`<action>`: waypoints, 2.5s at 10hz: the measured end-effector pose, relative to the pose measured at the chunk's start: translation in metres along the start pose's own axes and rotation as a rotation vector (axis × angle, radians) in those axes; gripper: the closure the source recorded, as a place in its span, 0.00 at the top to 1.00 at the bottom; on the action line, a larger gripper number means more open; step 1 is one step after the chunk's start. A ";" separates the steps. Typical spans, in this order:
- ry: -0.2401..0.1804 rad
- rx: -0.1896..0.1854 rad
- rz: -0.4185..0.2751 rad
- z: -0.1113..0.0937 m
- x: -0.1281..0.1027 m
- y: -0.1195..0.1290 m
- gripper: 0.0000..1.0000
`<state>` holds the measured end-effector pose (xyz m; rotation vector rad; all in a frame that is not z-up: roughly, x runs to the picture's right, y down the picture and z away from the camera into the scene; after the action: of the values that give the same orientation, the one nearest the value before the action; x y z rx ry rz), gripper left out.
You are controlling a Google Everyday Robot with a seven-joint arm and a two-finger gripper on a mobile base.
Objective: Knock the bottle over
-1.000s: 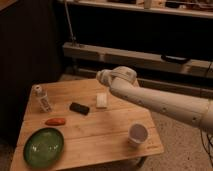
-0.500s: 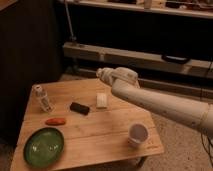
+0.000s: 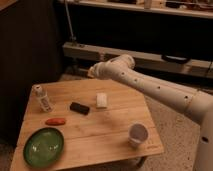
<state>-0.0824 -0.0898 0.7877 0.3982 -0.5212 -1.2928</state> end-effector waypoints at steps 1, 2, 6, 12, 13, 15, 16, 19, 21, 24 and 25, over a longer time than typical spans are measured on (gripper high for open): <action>-0.028 0.015 -0.008 0.002 -0.007 -0.005 0.80; -0.048 0.021 -0.016 0.005 -0.012 -0.006 0.80; -0.130 0.069 -0.057 0.035 -0.036 -0.033 0.79; -0.132 0.139 -0.068 0.041 -0.046 -0.045 0.23; -0.131 0.146 -0.060 0.039 -0.045 -0.046 0.13; -0.141 0.159 -0.050 0.038 -0.045 -0.046 0.01; -0.150 0.166 -0.049 0.038 -0.046 -0.048 0.00; -0.206 0.178 -0.054 0.052 -0.054 -0.056 0.00; -0.250 0.182 -0.063 0.069 -0.065 -0.064 0.00; -0.287 0.197 -0.068 0.083 -0.075 -0.071 0.00; -0.295 0.203 -0.072 0.088 -0.078 -0.074 0.00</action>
<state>-0.2066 -0.0306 0.8078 0.3990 -0.8991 -1.3811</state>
